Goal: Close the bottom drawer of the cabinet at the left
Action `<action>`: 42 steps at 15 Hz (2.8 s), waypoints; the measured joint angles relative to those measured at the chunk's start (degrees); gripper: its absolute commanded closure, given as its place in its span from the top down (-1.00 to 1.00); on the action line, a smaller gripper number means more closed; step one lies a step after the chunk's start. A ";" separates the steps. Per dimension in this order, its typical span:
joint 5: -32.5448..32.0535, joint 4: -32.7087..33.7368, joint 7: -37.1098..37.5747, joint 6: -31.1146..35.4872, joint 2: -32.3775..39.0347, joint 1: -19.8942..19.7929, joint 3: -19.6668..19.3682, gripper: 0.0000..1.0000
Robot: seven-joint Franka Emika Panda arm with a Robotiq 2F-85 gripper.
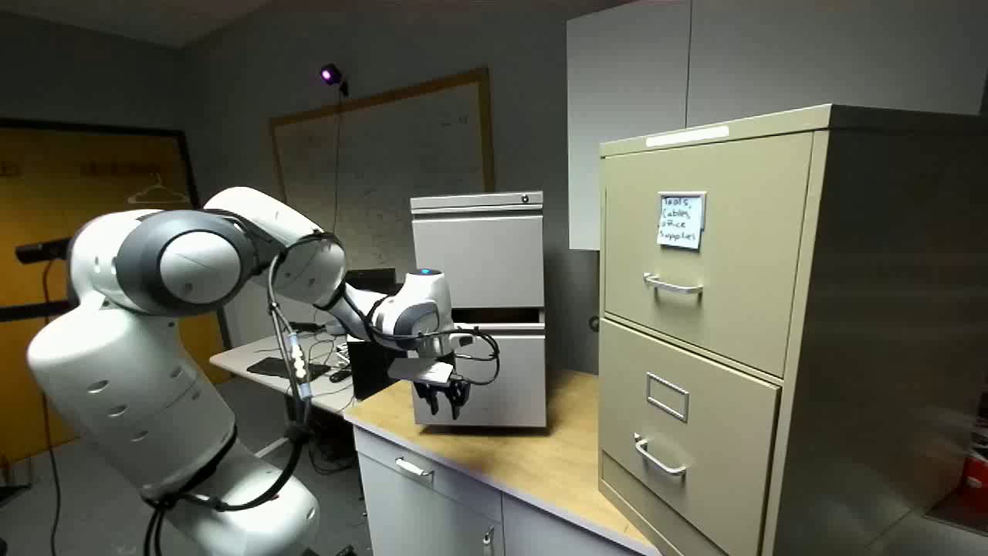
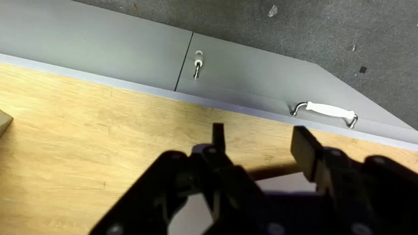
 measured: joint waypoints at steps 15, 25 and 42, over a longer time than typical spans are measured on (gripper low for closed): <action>0.00 -0.03 0.00 0.09 0.04 0.00 0.00 0.77; -0.50 1.12 0.05 5.81 0.88 -0.01 1.07 0.92; 19.08 7.15 -16.18 35.66 11.57 13.00 -11.36 -0.93</action>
